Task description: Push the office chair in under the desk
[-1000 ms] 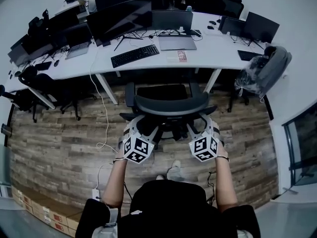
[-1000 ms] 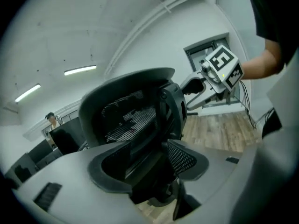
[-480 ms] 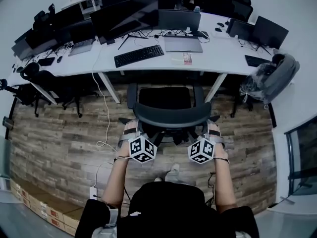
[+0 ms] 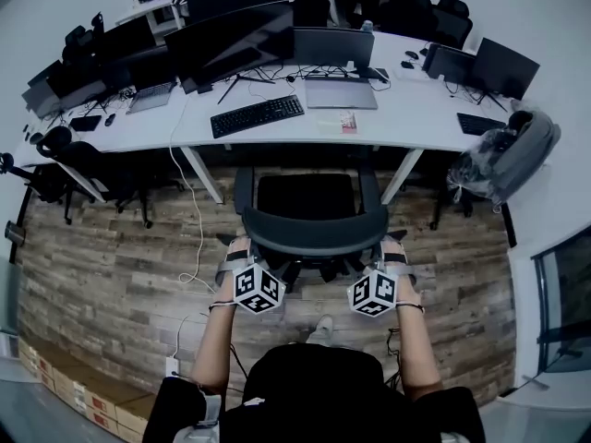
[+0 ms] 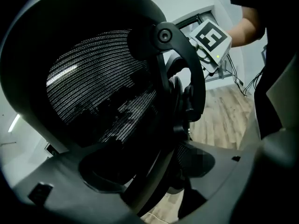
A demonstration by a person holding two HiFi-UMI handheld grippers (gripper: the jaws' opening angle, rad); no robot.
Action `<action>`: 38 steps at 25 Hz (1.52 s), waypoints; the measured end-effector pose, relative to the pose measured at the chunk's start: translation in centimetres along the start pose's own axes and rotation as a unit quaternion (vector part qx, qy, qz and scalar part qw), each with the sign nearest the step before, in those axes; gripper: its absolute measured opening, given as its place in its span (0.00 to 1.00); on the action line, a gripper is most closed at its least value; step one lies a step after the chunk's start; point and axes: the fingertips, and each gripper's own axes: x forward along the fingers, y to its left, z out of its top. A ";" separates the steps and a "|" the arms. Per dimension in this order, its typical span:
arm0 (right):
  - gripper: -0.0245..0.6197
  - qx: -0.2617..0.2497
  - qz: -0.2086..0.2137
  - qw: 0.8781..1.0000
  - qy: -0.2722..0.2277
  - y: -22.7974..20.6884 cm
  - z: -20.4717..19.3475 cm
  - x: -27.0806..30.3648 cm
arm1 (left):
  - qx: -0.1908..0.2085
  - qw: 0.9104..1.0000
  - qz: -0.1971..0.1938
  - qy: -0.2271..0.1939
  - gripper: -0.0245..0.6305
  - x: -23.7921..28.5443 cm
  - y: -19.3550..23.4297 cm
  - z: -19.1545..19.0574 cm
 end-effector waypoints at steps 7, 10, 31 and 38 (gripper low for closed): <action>0.53 -0.006 0.002 1.000 -0.013 -1.5 -0.1 2.2 | 0.007 1.000 0.010 0.020 0.58 2.1 1.8 -0.4; 0.53 -0.008 0.003 1.000 -0.018 -2.3 0.0 3.4 | 0.007 1.000 0.010 0.021 0.58 3.1 2.9 -0.7; 0.53 -0.002 0.018 0.999 -0.047 -7.9 0.3 11.2 | 0.037 0.997 0.046 0.049 0.59 10.4 9.8 -1.8; 0.53 -0.001 0.022 0.999 -0.043 -9.4 0.8 13.0 | 0.036 0.998 0.040 0.036 0.60 11.7 11.9 -1.8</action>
